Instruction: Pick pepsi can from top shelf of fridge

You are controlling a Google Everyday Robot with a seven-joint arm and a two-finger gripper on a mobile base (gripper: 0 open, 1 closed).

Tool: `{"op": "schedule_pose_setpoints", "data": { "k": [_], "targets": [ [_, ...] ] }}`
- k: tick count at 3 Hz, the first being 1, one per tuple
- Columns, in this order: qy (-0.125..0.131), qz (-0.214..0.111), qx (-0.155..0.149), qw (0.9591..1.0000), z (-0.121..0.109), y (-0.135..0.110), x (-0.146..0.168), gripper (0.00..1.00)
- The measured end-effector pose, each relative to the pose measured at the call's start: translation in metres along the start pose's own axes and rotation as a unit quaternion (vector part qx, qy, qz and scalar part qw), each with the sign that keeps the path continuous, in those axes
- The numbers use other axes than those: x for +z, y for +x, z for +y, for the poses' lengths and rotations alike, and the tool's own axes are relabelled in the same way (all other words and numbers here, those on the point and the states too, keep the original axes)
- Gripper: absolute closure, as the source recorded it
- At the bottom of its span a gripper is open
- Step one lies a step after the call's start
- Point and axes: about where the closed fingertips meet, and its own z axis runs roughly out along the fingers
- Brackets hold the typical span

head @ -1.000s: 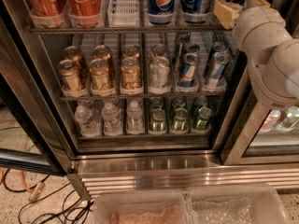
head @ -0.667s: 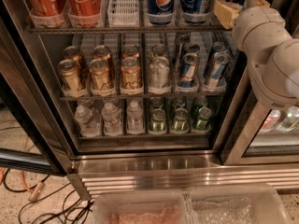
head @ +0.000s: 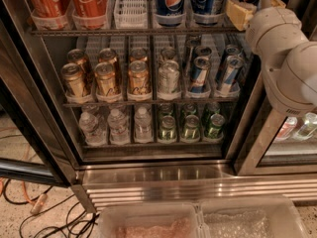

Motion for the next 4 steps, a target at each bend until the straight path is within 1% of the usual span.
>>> {"op": "schedule_pose_setpoints", "data": {
  "k": [2,3,4],
  "targets": [
    [0.003,-0.001,0.000,1.0000,0.0001,-0.0026,-0.0002,1.00],
    [0.006,-0.001,0.000,1.0000,0.0000,-0.0010,0.0004,0.97],
    [0.006,-0.001,0.000,1.0000,0.0008,-0.0018,0.0005,0.74]
  ]
}}
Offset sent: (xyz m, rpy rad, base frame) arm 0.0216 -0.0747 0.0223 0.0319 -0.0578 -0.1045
